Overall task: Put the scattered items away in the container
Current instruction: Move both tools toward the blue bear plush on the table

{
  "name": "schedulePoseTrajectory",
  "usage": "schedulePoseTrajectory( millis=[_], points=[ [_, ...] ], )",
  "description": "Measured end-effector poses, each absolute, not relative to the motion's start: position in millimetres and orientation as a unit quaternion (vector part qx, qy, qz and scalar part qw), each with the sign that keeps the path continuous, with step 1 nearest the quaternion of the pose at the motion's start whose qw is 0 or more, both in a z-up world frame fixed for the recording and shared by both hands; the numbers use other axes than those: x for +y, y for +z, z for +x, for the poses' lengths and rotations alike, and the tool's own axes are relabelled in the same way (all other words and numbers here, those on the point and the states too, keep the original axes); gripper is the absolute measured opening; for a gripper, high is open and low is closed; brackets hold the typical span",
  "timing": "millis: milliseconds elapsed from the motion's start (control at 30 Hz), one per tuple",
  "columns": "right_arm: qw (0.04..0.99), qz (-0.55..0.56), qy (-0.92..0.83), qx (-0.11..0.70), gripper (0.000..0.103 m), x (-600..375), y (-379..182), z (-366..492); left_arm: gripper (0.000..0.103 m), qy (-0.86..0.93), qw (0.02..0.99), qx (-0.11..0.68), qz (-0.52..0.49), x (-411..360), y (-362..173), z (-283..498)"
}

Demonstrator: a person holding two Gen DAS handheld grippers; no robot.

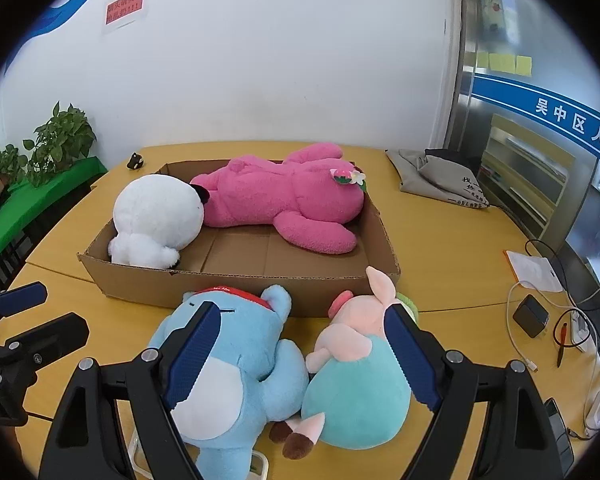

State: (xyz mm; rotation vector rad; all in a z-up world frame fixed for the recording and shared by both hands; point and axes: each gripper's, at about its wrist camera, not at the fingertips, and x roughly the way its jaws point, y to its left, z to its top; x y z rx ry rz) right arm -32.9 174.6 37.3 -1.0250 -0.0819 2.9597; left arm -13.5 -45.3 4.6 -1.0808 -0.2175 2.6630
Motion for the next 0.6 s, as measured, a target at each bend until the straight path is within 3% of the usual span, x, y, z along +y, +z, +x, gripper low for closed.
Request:
schedulePoseTrajectory(
  millis=[333,500,600],
  points=[
    [-0.056,-0.360,0.931,-0.037,0.084,156.3,13.4,-40.1,0.103,0.904,0.113,-0.110,-0.396,-73.0,-27.1,-16.4],
    [-0.111,-0.408,0.903,-0.072,0.082,116.9,-39.1,-52.0,0.103,0.896,0.104,-0.125,-0.414,-92.7,-48.3,-21.3],
    [-0.152,-0.418,0.895,-0.033,0.084,108.6,-60.6,-55.1,0.103,0.892,0.097,-0.129,-0.422,-105.3,-58.3,-21.7]
  ],
)
